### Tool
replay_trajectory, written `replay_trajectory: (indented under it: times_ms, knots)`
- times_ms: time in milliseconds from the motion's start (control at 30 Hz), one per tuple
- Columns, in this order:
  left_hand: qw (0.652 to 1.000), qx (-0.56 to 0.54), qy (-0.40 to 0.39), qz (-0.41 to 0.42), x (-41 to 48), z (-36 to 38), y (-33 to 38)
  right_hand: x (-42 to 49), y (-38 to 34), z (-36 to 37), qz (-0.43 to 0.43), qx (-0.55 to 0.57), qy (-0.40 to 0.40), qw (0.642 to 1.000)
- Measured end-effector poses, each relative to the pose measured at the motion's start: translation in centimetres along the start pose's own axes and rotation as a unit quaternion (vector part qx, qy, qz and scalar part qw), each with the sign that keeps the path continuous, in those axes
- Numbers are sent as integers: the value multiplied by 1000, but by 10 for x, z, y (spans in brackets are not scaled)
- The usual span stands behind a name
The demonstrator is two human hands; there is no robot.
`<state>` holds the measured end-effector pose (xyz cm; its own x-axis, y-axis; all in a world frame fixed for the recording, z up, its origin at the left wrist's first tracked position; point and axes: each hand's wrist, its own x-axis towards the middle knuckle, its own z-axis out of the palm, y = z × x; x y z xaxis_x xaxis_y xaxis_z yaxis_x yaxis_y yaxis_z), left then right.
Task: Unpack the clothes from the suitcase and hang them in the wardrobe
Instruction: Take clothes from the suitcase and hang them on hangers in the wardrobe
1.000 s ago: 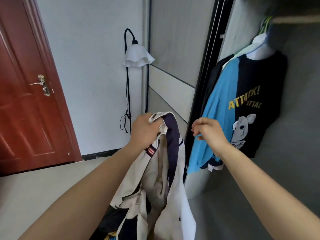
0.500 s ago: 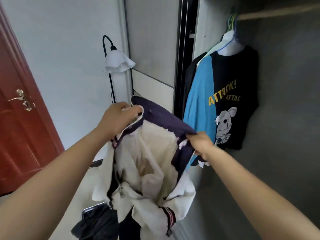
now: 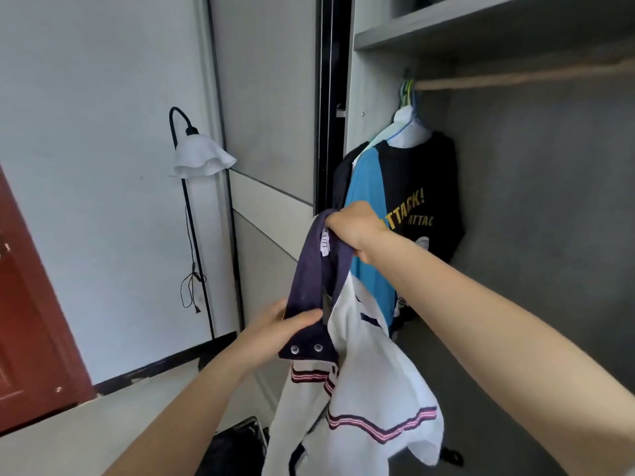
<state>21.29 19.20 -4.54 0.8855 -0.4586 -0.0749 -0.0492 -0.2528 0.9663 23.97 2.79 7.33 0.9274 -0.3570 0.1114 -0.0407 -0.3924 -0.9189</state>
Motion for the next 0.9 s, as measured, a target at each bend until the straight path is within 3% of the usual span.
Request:
replay_trajectory:
  times_ms: [100, 167, 267, 333, 367, 467, 600, 667, 733, 800, 900]
  knots:
    - [992, 70, 103, 26, 22, 21, 12, -2, 5, -25, -63, -112, 28, 991]
    - [979, 129, 156, 21, 41, 25, 27, -3, 11, -52, -103, -231, 71, 965]
    - [961, 178, 206, 56, 73, 21, 54, -9, 20, -96, -130, -406, 125, 896]
    - [958, 139, 231, 98, 91, 33, 75, -16, 30, -124, -134, -515, 151, 833]
    - [958, 110, 240, 111, 96, 42, 86, -18, 37, -136, -133, -534, 159, 819]
    - [968, 15, 204, 146, 100, 83, 122, -24, 60, -182, -65, -507, 177, 841]
    - [977, -74, 143, 138, 97, 110, 147, -31, 73, -214, 41, -457, 116, 881]
    - [978, -85, 120, 147, 95, 121, 158, -33, 71, -229, 66, -455, 111, 881]
    - [977, -89, 109, 157, 91, 130, 166, -37, 63, -250, 60, -456, 166, 872]
    - [977, -86, 106, 167, 91, 134, 168, -44, 49, -270, 60, -507, 244, 825]
    - [978, -92, 100, 158, 92, 132, 161, -55, 28, -304, 73, -628, 332, 700]
